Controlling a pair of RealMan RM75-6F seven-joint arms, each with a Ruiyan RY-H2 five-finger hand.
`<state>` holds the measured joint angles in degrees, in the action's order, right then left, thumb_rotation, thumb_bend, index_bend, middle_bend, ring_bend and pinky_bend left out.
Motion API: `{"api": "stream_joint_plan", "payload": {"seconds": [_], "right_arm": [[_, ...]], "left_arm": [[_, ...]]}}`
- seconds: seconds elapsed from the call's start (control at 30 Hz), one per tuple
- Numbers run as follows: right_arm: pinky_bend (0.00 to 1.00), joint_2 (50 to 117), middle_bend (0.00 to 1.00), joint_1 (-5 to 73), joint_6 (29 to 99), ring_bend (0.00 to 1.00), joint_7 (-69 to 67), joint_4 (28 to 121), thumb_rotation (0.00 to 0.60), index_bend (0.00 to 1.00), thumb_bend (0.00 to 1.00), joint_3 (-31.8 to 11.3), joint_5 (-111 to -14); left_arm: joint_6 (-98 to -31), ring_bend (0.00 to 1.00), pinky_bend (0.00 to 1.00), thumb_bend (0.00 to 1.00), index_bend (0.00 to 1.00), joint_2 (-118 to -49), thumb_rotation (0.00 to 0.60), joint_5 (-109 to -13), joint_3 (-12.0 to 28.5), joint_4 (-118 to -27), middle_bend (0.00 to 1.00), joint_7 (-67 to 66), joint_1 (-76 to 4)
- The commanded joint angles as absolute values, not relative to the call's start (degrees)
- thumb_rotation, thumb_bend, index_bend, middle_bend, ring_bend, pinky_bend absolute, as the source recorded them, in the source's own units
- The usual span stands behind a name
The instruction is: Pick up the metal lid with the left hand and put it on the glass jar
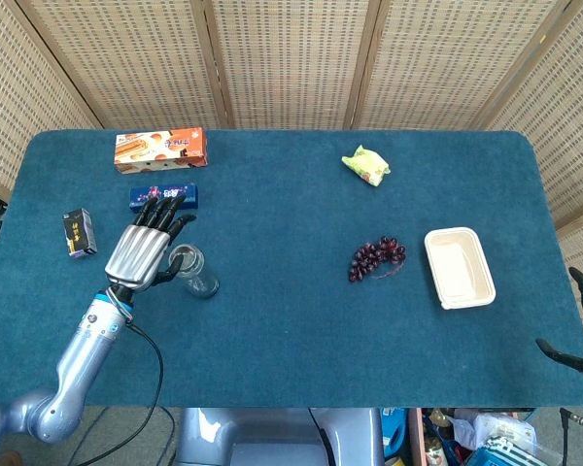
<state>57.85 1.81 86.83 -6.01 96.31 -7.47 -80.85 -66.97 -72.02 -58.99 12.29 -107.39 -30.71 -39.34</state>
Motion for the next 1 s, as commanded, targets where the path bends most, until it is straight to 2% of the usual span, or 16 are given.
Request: {"api": "stream_joint_plan", "payload": {"seconds": [0.03,0.23,0.57,0.6,0.67,0.73,0.83,1.0], "right_arm": [[0.0,57.8,0.0,1.8,86.8,0.0,-6.0,96.3,0.6,0.03,0.0,-7.5,-80.9],[0.0,57.9,0.0,1.8,86.9,0.0,-6.0,96.4,0.6,0.03,0.0,-7.4,-81.0],[0.0,57.9,0.0,1.8,86.7,0.0,-5.9,96.4,0.6,0.03,0.0,-7.4,-80.9],[0.0,57.9,0.0,1.8,86.7,0.0,-5.9,96.4,0.6,0.03,0.0,-7.4,-81.0],[0.0,57.9,0.0,1.8,86.9,0.0,-5.9,96.4,0.6,0.03,0.0,-7.4,-81.0],[0.0,57.8,0.0,1.7,87.1,0.0,-5.9,96.5,0.6,0.03,0.0,-7.3,-81.2],[0.0,57.8,0.0,1.6,87.5,0.0,-5.7,96.8,0.6,0.03,0.0,-7.2,-81.7],[0.0,57.8,0.0,1.3,88.3,0.0,-5.2,97.3,0.6,0.03,0.0,-7.0,-82.5]], "left_arm": [[-67.5,0.0,0.0,0.37,0.0,-71.7,0.6,-59.8,12.5,-107.7,0.0,-29.8,-39.1],[-68.3,0.0,0.0,0.26,0.0,-70.8,0.6,-62.3,12.3,-107.9,0.0,-27.7,-38.5],[-70.7,0.0,0.0,0.25,0.0,-66.9,0.6,-64.6,11.7,-110.5,0.0,-25.3,-35.8],[-71.3,0.0,0.0,0.25,0.0,-65.5,0.6,-65.0,11.0,-111.5,0.0,-25.2,-34.8],[-76.7,0.0,0.0,0.26,0.0,-61.2,0.6,-68.2,7.3,-113.4,0.0,-23.6,-28.9],[-81.4,0.0,0.0,0.26,0.0,-59.7,0.6,-72.3,4.3,-112.3,0.0,-20.0,-24.0],[-87.7,0.0,0.0,0.25,0.0,-60.3,0.6,-77.0,0.4,-107.5,0.0,-14.8,-17.6],[-92.3,0.0,0.0,0.25,0.0,-62.5,0.6,-79.1,-2.7,-99.7,0.0,-9.2,-11.0]]}}
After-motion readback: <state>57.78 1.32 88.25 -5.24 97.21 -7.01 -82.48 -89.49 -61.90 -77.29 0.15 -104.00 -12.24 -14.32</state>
